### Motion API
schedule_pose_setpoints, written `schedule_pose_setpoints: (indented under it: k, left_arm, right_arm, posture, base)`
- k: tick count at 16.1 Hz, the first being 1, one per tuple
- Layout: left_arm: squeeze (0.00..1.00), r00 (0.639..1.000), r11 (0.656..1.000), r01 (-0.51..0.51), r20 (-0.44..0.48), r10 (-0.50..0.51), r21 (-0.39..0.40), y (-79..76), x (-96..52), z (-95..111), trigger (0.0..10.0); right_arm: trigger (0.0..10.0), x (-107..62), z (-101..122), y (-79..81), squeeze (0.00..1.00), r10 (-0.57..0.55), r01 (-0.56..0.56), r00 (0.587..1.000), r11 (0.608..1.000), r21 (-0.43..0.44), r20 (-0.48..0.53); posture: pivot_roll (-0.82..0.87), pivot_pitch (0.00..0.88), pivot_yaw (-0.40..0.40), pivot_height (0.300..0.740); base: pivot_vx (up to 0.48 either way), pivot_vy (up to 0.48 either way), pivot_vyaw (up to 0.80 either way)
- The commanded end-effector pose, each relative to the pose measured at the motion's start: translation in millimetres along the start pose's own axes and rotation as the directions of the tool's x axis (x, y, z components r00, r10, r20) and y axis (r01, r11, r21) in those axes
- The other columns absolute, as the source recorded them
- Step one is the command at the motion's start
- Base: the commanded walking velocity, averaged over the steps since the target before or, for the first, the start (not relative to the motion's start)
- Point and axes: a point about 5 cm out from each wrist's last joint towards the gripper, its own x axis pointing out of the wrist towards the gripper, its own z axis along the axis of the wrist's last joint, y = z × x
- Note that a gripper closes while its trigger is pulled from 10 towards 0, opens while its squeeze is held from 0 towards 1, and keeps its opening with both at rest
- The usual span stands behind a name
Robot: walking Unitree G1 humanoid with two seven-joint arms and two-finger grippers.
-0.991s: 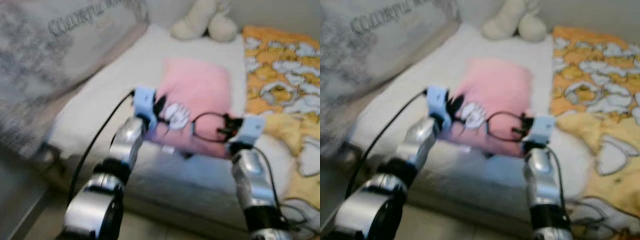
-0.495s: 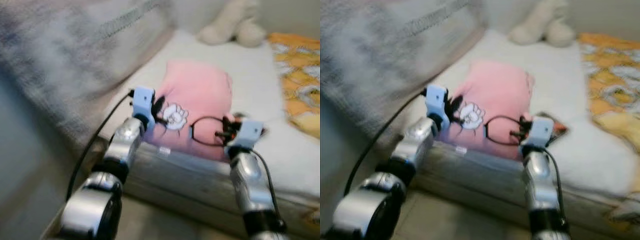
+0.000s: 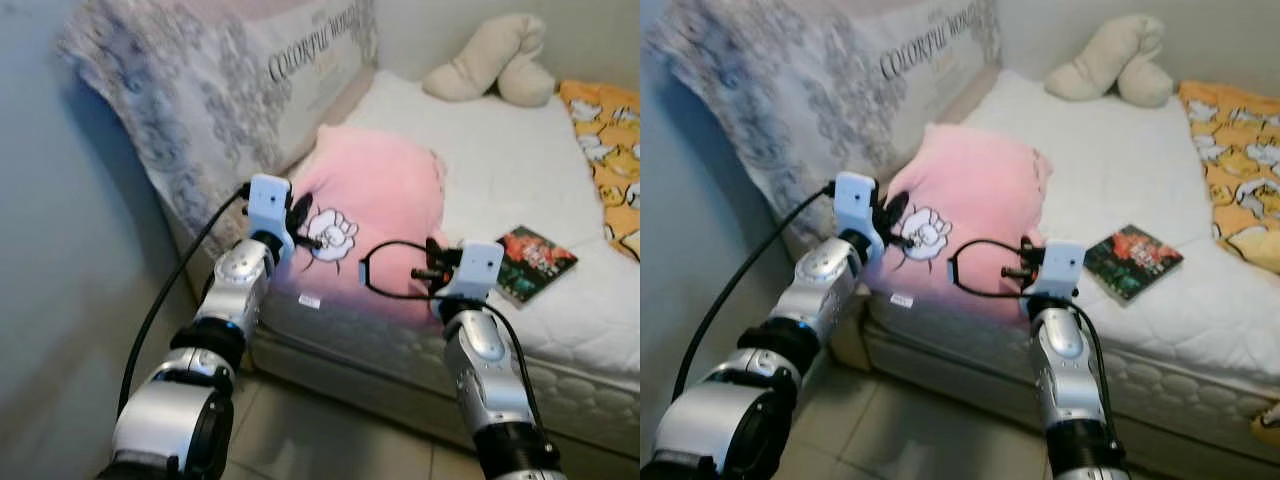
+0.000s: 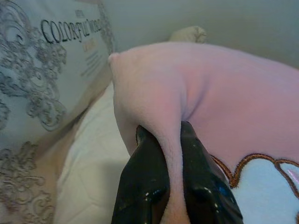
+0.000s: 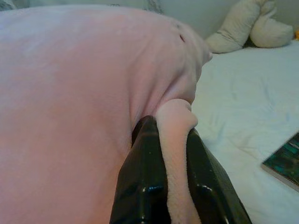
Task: Clean up the room
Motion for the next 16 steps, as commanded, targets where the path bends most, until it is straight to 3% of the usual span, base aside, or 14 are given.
schedule_pose_setpoints:
  k: [1, 16]
  left_arm:
    - [0.0, 0.998, 0.999, -0.038, 0.053, 0.039, -0.008, 6.5, 3.3, 13.1, 10.0]
    - [0.0, 0.997, 0.997, -0.077, -0.008, 0.076, -0.021, 12.4, 3.9, 7.0, 10.0]
  right_arm:
    - [10.0, 0.1, 6.4, -11.6, 0.0, -0.037, 0.038, 0.999, 0.999, -0.036, 0.035]
    - [10.0, -5.9, 0.6, -10.6, 0.0, -0.023, 0.025, 0.999, 0.997, -0.079, 0.026]
  posture:
    - [0.14, 0.0, 0.037, 0.74]
    - [0.13, 0.0, 0.037, 0.74]
  base:
    - [0.48, 0.0, 0.0]
    - [0.48, 0.0, 0.0]
